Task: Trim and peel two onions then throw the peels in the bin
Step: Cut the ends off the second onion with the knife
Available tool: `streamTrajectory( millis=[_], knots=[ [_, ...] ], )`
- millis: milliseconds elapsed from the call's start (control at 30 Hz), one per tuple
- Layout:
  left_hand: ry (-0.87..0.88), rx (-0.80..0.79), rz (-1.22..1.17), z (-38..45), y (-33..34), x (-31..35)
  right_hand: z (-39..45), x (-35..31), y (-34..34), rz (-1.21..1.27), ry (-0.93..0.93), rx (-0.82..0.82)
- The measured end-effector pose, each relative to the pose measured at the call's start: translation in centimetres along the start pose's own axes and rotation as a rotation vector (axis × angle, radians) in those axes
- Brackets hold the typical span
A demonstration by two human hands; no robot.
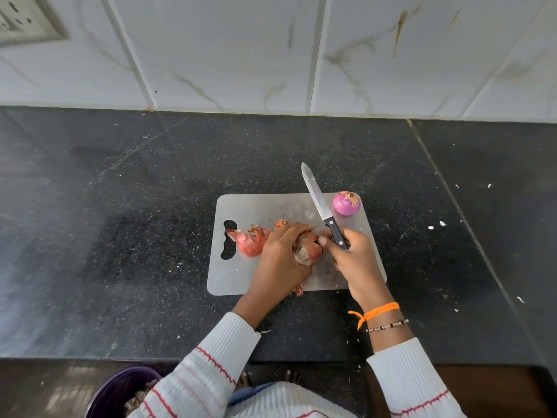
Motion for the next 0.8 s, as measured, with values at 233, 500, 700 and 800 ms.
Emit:
streamTrajectory(
  millis=[233,500,700,800],
  knots=[
    [-0.164,-0.042,-0.088,-0.2,0.2,-0.3,0.1,-0.4,-0.8,0.138,-0.013,0.103],
    [-0.844,-0.043,-0.6,-0.9,0.3,-2.3,1.2,1.0,-2.1,0.301,0.122,0.204],
    [-1.277,0.006,-1.153,-1.7,1.4,-1.9,1.1,-0.2,-2.2,-0.275,-0.238,0.214],
    [-1.356,-0.036,-1.286,-1.7,1.8,-1.8,0.5,-0.4,-1.5,-0.307,-0.321,0.177]
  ],
)
Point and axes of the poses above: each hand's wrist, its own z-axis towards the middle knuckle, its own y-axis out of the palm, x = y × z, the point moved 8 cm from there along z, towards the middle knuckle, and after that the axes turned 15 degrees about x, right-handed, at the moved point
